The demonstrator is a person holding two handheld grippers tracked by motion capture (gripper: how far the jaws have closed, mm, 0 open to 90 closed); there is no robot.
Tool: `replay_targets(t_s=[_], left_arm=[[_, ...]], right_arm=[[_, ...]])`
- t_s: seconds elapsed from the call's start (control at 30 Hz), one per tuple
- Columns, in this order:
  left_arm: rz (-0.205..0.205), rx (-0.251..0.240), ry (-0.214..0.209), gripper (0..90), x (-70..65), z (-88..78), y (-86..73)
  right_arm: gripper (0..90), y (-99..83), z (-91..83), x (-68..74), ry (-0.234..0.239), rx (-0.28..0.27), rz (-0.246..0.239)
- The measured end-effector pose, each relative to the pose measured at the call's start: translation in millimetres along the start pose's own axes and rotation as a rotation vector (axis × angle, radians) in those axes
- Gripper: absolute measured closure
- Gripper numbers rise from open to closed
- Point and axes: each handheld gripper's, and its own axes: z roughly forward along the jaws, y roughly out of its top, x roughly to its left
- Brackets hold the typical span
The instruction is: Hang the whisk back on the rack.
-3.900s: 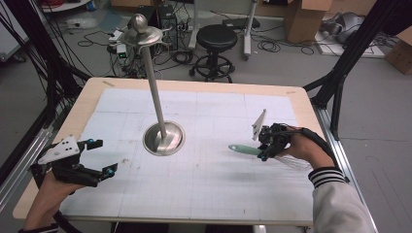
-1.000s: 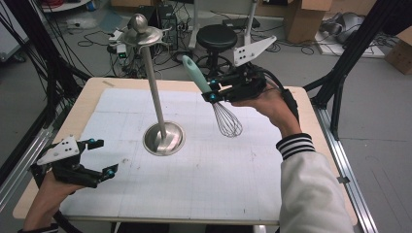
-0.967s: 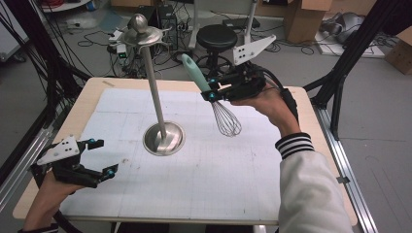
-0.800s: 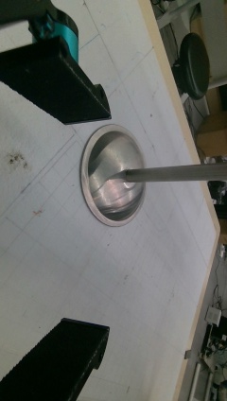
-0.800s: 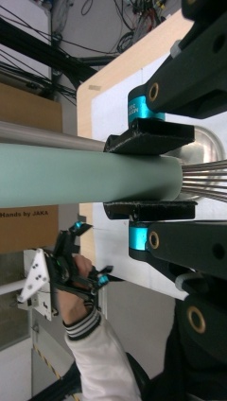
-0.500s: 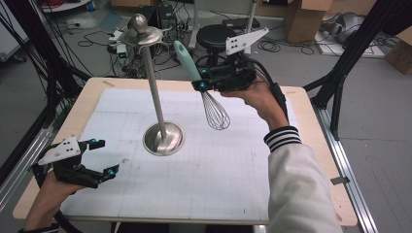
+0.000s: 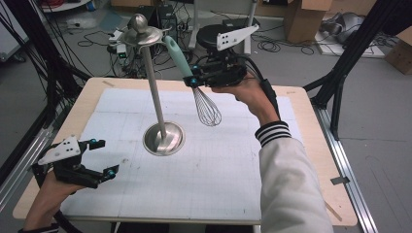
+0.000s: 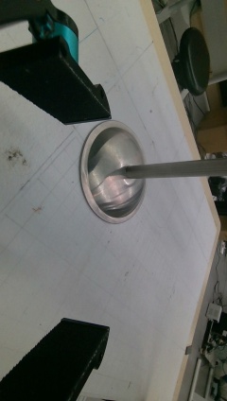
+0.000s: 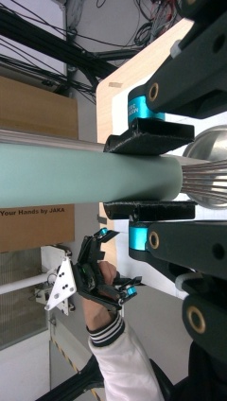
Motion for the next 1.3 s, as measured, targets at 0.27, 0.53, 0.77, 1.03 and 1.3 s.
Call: replay_targets(t_s=[0.27,0.53,0.77,1.03,1.3], left_arm=[[0.0,-0.001,0.001,1.7,-0.1,0.0,0.0],[-0.001,-0.004,0.001,1.7,-0.1,-0.7,0.5],[-0.001,-0.005,0.0,1.7,-0.1,-0.8,0.5],[-0.003,-0.011,0.003,1.7,0.4,-1.8,0.7],[0.0,-0.007,0.0,1.7,0.3,-1.4,0.6]], right_arm=[[69.3,-2.5,6.7,-5.2,0.002,0.002,0.001],[69.2,-4.4,15.3,-9.6,0.005,-0.004,0.015],[68.9,-5.3,22.9,-11.5,0.003,-0.004,0.003],[68.7,-3.5,31.9,-12.7,0.001,0.005,-0.005],[61.4,-2.9,32.4,-11.2,-0.034,0.014,0.005]])
